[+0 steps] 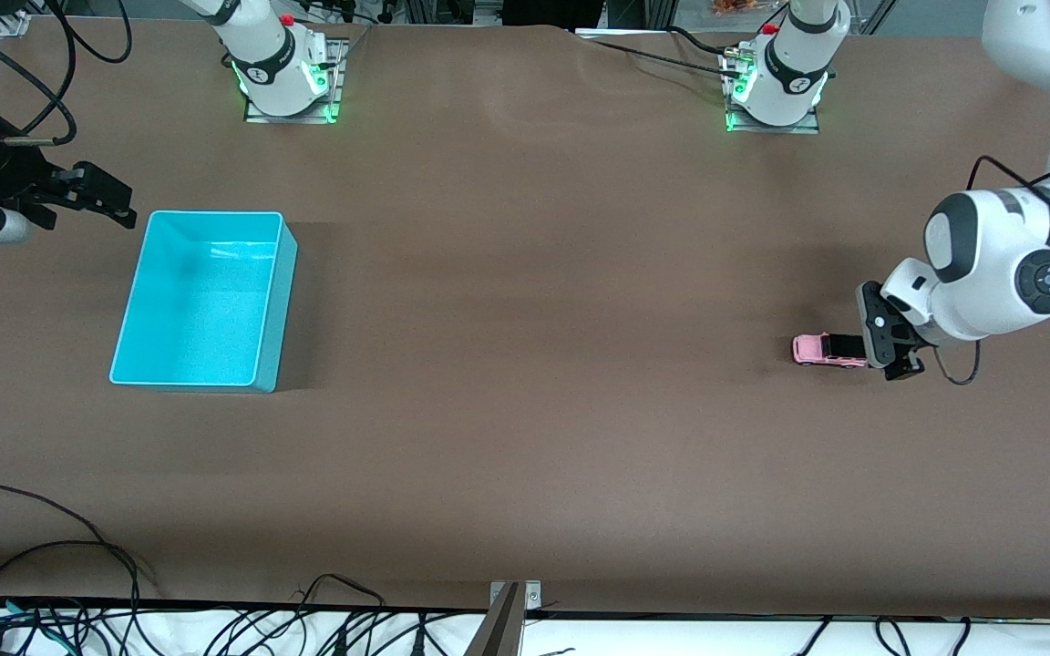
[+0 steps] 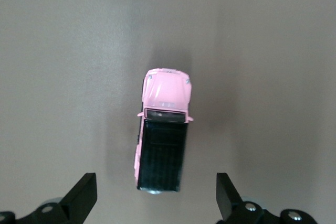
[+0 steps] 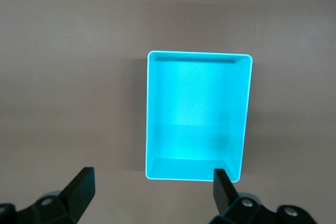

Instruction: Wind and store pink jeep toy

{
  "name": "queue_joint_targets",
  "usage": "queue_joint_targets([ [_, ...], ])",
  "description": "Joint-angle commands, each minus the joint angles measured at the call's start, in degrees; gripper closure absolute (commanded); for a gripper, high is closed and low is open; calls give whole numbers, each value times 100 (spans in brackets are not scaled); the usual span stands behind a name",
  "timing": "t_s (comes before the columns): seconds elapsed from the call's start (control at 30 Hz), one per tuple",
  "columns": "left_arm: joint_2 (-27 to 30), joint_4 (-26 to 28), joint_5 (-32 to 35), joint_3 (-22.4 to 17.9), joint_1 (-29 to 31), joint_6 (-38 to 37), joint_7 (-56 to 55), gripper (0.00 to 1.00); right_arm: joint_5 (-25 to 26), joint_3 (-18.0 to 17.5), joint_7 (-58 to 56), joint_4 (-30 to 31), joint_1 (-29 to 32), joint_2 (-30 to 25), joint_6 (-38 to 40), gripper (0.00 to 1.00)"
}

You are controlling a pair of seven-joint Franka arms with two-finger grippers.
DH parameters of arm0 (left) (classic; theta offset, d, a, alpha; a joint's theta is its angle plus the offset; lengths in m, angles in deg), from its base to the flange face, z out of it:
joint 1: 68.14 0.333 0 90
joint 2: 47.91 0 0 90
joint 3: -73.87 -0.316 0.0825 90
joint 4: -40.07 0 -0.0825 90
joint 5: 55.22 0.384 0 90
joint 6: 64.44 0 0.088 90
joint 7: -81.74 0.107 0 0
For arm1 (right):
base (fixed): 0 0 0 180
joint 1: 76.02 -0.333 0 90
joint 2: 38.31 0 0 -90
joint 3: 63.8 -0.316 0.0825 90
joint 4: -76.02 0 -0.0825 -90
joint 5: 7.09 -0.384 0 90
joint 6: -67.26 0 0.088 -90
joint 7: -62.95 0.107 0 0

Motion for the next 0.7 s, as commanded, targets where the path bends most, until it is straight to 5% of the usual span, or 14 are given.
queue_joint_targets([
  [0.0, -187, -74, 105, 25, 128, 251, 379, 0, 48, 3, 18, -114, -3, 17, 107, 0],
  [0.23, -310, 321, 79, 78, 102, 946, 379, 0, 48, 3, 0, -114, -3, 17, 116, 0],
  [0.67, -328, 585, 26, 227, 128, 1025, 379, 1, 48, 12, 0, -114, -3, 17, 116, 0],
])
